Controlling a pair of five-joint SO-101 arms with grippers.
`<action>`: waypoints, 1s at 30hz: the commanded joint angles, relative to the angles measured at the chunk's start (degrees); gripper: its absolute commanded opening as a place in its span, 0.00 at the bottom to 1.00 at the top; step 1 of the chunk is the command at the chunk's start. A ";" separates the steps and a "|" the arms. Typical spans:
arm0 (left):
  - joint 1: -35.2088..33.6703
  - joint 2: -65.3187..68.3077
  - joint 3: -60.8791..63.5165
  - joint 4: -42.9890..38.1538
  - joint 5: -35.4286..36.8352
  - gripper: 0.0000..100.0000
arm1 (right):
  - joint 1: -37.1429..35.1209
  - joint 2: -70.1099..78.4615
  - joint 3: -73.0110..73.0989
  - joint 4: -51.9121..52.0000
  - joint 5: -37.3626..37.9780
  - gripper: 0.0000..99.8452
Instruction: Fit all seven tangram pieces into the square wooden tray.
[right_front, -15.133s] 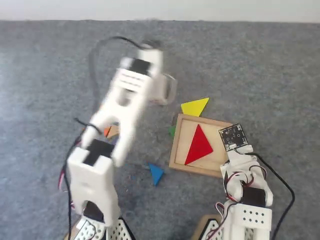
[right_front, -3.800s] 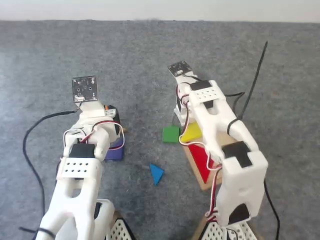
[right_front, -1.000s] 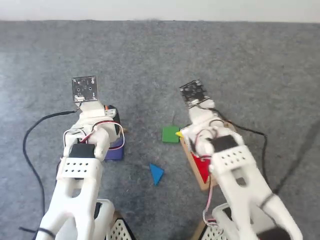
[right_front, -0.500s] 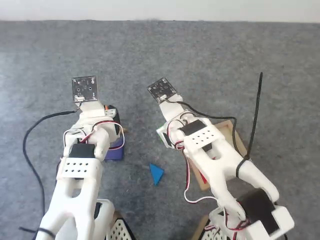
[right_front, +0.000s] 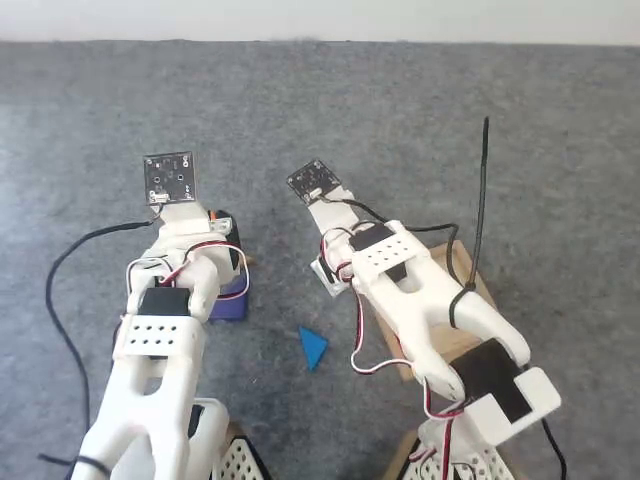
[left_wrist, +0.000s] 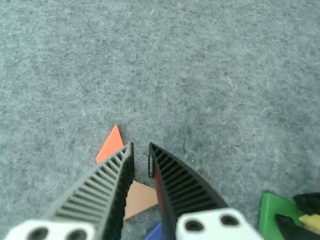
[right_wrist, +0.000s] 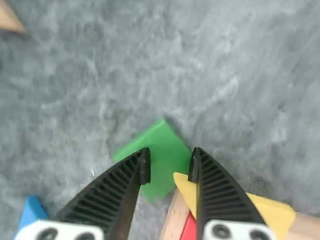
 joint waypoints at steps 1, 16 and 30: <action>0.18 0.09 -0.40 -1.49 -0.79 0.05 | 0.13 -4.62 0.09 3.03 1.85 0.14; 0.18 0.00 -0.40 -1.49 -0.79 0.05 | -3.74 -25.27 17.49 6.90 4.66 0.14; 0.09 0.00 -0.40 -1.49 -0.79 0.05 | 0.84 -20.70 8.18 3.21 3.08 0.14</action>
